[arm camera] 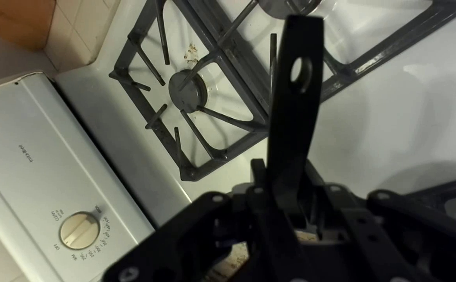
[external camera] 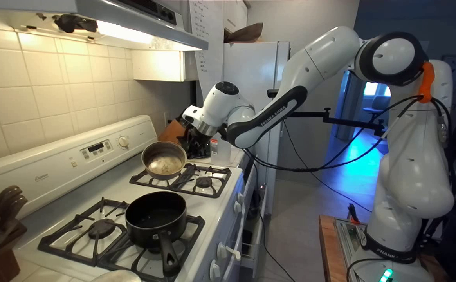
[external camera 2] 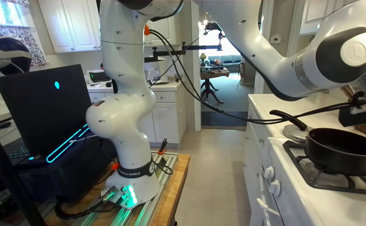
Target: Pour the liquid in the silver saucepan into the black saucepan.
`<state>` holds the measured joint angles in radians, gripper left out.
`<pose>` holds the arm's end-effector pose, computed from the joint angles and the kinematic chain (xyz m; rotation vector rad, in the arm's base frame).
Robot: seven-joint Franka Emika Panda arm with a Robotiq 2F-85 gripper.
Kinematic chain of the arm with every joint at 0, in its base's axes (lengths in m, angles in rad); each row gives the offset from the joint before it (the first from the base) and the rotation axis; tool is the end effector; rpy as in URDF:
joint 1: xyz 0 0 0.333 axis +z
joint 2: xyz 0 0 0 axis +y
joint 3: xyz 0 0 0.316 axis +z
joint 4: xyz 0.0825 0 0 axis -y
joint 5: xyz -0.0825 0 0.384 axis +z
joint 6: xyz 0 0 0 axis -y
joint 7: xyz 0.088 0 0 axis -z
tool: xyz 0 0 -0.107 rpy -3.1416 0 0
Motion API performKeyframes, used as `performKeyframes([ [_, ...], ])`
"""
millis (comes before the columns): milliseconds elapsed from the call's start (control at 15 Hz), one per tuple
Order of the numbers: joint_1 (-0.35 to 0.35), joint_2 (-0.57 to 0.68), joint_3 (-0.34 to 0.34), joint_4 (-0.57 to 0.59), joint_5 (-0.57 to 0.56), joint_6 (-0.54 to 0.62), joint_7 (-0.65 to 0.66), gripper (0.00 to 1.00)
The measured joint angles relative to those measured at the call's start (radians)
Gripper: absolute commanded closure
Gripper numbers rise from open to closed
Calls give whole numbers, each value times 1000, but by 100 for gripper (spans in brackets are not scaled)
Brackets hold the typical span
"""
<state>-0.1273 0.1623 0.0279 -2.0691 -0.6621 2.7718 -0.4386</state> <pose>0.6108 -0.0347 0.4075 2.3247 1.1153 0.5244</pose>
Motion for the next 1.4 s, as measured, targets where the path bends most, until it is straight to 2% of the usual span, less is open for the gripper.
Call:
performKeyframes([
  [333,0,-1,5,-1,6,0,0,77],
  [400,0,-1,5,-1,6,0,0,94],
  [600,7,4,-3,-1,21,-3,0,94],
  [1000,5,24,-25,-1,255,-39,2,94],
  [1400,0,25,-61,-1,360,-73,22,94],
])
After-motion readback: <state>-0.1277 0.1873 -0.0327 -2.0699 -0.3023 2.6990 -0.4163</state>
